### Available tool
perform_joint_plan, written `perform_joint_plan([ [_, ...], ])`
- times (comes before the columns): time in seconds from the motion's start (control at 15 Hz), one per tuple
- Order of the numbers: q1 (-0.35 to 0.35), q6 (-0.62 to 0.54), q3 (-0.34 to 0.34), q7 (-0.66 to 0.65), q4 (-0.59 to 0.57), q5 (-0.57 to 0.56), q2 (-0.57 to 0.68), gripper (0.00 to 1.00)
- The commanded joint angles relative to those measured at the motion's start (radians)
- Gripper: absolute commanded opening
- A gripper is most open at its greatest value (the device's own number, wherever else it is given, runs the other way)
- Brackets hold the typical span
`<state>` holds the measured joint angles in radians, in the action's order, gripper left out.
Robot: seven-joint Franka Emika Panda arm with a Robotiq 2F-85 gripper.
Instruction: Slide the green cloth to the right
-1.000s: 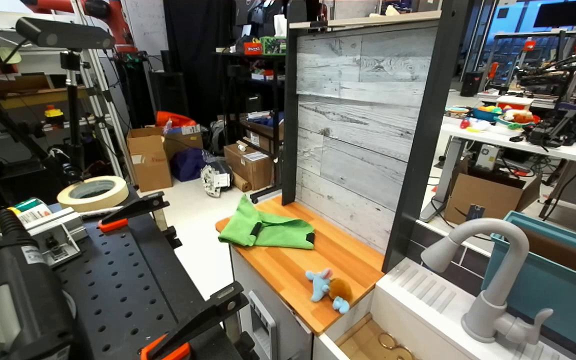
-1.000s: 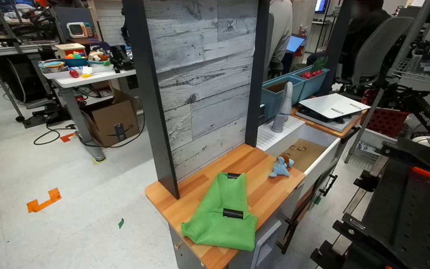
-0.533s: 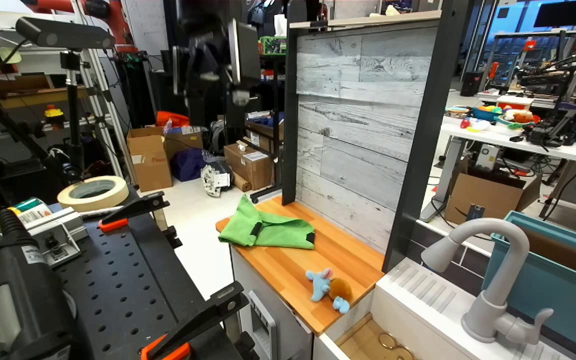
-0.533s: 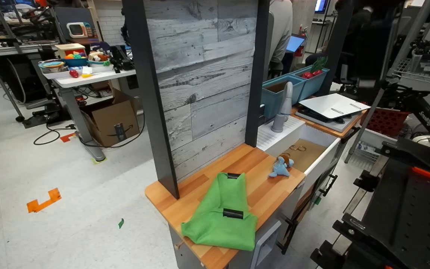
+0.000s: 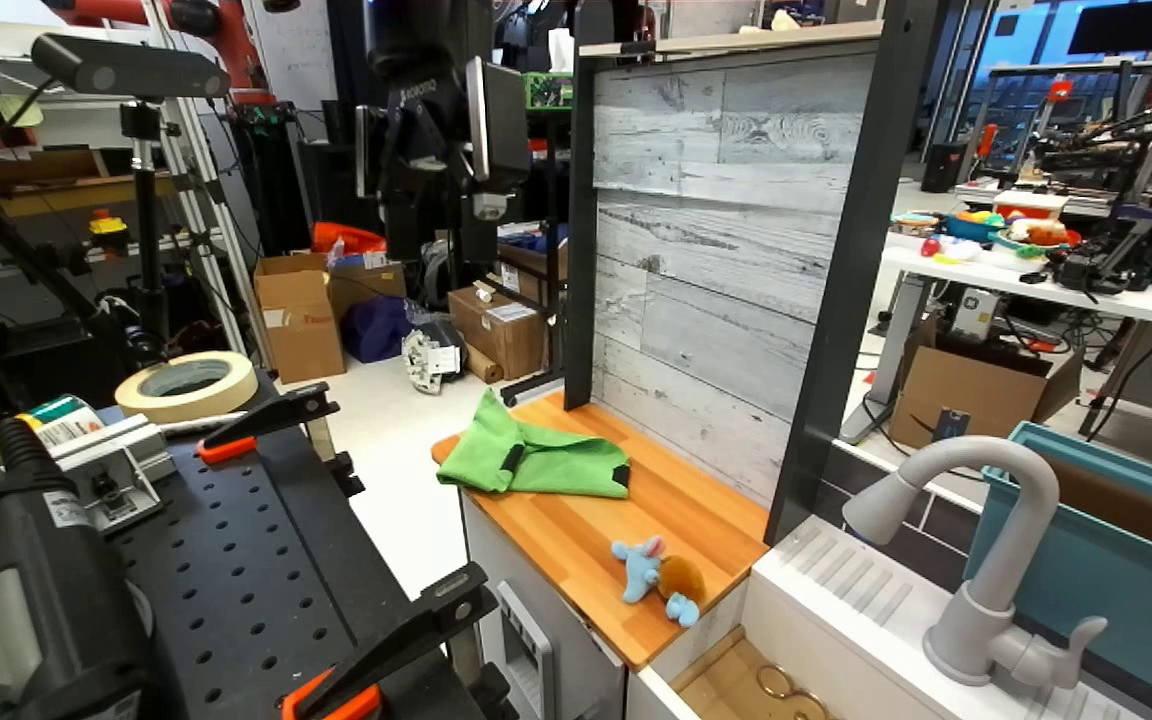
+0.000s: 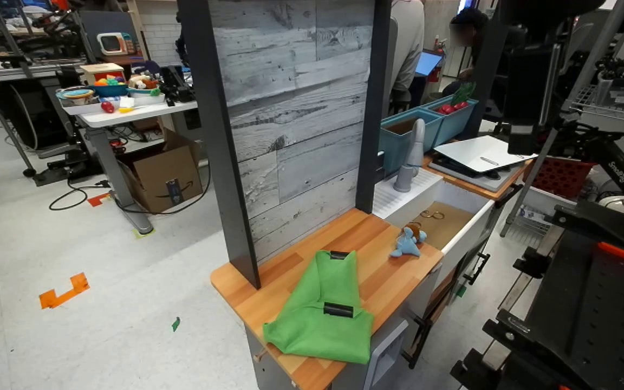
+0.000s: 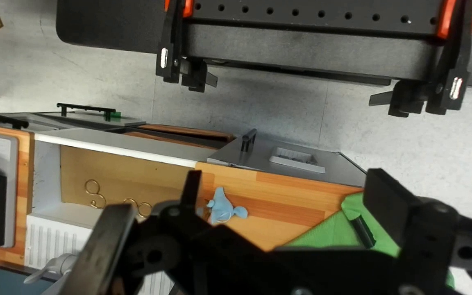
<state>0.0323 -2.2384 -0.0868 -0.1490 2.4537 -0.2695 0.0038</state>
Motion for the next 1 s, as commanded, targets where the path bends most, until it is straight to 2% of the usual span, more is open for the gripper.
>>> perform_joint_plan([
  [0.0,0.011,0.002,0.01,0.001,0.0,0.001,-0.001,1.0],
  [0.07,0.011,0.002,0.01,0.001,0.001,0.001,0.0,1.0],
  [0.2,0.017,-0.096,0.005,-0.13,0.011,-0.055,0.016,1.0],
  [0.47,0.041,-0.256,0.013,-0.333,-0.056,-0.136,0.176,1.0],
  [0.6,0.071,-0.28,0.032,-0.394,-0.108,-0.17,0.276,1.0],
  [0.73,0.101,-0.31,0.055,-0.406,-0.171,-0.151,0.383,1.0],
  [0.93,0.143,-0.319,0.087,-0.351,-0.279,-0.112,0.541,1.0],
])
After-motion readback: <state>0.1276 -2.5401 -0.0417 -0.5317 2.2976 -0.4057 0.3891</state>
